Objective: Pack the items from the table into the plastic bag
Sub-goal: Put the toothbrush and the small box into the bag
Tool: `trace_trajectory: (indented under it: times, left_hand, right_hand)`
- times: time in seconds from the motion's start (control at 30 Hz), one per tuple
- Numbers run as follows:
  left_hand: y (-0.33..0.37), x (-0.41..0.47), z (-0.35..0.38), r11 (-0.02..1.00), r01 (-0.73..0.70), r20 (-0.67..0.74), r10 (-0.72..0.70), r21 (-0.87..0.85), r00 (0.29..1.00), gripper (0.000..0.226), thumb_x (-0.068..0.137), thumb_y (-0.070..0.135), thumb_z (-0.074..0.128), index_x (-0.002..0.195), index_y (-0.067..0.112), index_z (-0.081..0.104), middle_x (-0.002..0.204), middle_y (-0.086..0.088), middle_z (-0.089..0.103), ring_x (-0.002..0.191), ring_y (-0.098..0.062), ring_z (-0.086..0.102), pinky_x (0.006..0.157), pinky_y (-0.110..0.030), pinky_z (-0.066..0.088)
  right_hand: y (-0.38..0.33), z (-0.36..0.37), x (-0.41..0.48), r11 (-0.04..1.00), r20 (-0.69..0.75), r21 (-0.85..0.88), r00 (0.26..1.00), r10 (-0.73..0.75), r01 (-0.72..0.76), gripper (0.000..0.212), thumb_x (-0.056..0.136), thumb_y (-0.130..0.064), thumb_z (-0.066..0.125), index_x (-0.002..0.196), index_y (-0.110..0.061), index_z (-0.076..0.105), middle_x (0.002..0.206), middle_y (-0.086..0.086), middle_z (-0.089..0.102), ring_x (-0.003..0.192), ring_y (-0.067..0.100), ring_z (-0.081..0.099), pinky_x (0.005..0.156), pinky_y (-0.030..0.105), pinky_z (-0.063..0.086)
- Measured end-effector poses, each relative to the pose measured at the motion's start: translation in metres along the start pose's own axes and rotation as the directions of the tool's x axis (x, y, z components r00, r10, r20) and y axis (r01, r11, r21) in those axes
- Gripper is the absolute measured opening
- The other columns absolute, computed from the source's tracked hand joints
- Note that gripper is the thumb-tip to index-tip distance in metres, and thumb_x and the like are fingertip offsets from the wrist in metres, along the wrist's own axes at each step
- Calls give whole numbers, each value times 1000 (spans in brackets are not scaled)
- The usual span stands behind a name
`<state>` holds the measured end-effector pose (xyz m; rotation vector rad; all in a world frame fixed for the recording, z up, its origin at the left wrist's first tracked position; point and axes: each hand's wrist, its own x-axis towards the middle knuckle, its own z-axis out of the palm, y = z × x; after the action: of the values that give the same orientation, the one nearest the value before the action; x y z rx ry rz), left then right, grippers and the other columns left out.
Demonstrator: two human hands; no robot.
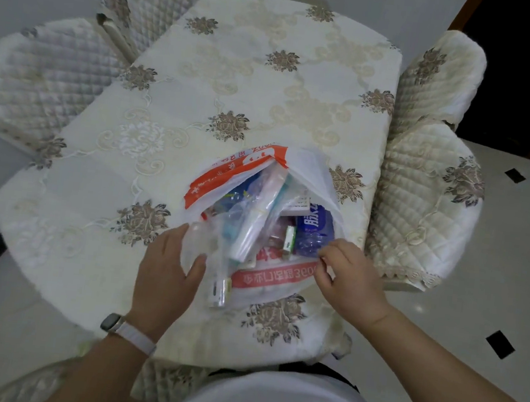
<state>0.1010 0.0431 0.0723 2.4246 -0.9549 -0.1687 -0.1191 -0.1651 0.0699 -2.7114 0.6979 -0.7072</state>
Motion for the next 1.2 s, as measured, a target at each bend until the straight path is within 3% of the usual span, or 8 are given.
trace_trajectory:
  times: [0.13,0.23,0.33,0.47,0.6,0.73,0.87,1.2]
  left_hand:
    - [-34,-28,6,959,278,153,-267,-57,951,70,87,38,70,144,9,43,141,-14,50,131,-31,45,108,-42,36]
    - [-48,-40,15,932,358,237,-336,-59,912,70,86,44,70,141,8,46,137,-11,55,125,-29,52,103,-42,44]
    - [-49,-45,15,872,470,250,-428,-141,869,24,92,32,63,103,11,60,92,-5,65,89,-29,63,64,-33,43]
    - [-46,-57,9,797,497,195,-457,-343,868,30,94,24,59,77,0,54,68,-15,57,63,-28,54,54,-33,36]
    - [-31,-67,-8,684,413,153,-408,-601,900,22,98,20,58,81,6,62,76,-10,68,67,-11,60,67,-29,47]
    - [-23,-57,-24,536,313,91,-400,-784,912,21,100,14,54,83,6,62,78,-6,68,79,-18,62,78,-34,50]
    - [-32,-55,-26,517,283,75,-387,-808,919,22,99,9,54,78,5,60,69,3,65,78,-22,59,83,-41,49]
    - [-45,-93,-19,679,370,51,-442,-634,896,25,94,9,58,72,-3,56,64,-22,51,62,-22,45,59,-33,34]
  right_hand:
    - [3,19,-1,956,204,-205,947,249,-207,37,73,-14,73,106,-5,60,112,17,57,95,34,57,71,38,52]
    - [16,27,9,899,231,-270,883,409,-345,37,72,-16,67,103,-2,53,106,22,53,98,41,52,79,46,48]
    - [19,31,14,839,228,-268,814,534,-474,32,76,-21,64,98,-5,48,94,19,56,89,38,55,73,43,46]
    - [14,32,15,733,315,-330,662,680,-595,21,89,-30,54,97,-13,43,89,9,59,77,30,55,66,36,43]
    - [1,20,10,751,199,-155,724,660,-642,16,93,-31,49,91,-16,51,75,3,59,70,29,55,59,34,41]
    - [-31,-14,9,736,144,265,780,608,-623,16,94,-26,53,80,-18,56,68,8,57,61,16,51,56,31,40]
    - [-54,-47,-4,639,-2,491,733,680,-592,16,88,-14,55,72,-16,55,68,13,57,58,21,51,53,35,45]
    - [-37,-59,-79,780,98,206,805,585,-591,36,74,-26,55,57,-3,32,57,3,36,54,17,36,51,33,30]
